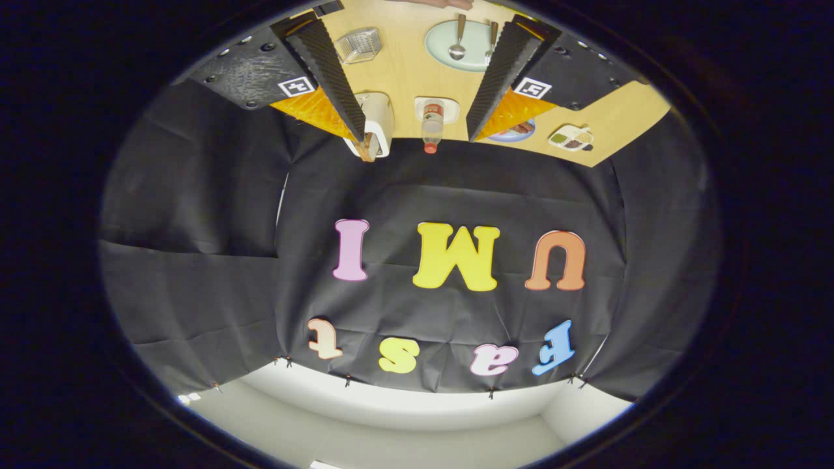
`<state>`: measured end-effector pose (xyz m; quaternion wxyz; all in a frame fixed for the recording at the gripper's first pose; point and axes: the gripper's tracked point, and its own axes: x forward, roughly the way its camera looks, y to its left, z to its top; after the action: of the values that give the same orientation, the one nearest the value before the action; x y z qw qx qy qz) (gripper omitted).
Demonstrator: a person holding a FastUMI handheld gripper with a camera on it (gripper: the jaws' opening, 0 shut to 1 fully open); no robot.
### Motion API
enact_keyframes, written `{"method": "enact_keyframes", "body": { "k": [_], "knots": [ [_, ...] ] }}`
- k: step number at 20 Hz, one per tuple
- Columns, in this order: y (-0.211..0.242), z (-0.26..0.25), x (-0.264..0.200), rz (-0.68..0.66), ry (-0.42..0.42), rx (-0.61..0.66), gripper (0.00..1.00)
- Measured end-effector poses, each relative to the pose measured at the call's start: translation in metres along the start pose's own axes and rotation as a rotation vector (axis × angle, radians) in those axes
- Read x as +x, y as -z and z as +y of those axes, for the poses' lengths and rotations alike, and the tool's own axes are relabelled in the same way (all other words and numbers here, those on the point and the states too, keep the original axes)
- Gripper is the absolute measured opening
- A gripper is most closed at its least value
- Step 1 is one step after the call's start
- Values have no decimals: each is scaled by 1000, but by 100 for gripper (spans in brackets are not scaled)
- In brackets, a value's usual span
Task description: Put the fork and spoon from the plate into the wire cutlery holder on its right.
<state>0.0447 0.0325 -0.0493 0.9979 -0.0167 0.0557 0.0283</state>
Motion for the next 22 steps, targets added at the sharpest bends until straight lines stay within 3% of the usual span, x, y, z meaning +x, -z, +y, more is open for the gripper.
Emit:
{"method": "enact_keyframes", "body": {
  "k": [5, 11, 16, 22],
  "knots": [
    [45, 22, 30, 91, -46, -14, 95],
    [145, 44, 60, 303, -85, -49, 95],
    [229, 55, 67, 532, -75, 17, 93],
    [294, 76, 66, 695, -67, 89, 85]
  ]
}}
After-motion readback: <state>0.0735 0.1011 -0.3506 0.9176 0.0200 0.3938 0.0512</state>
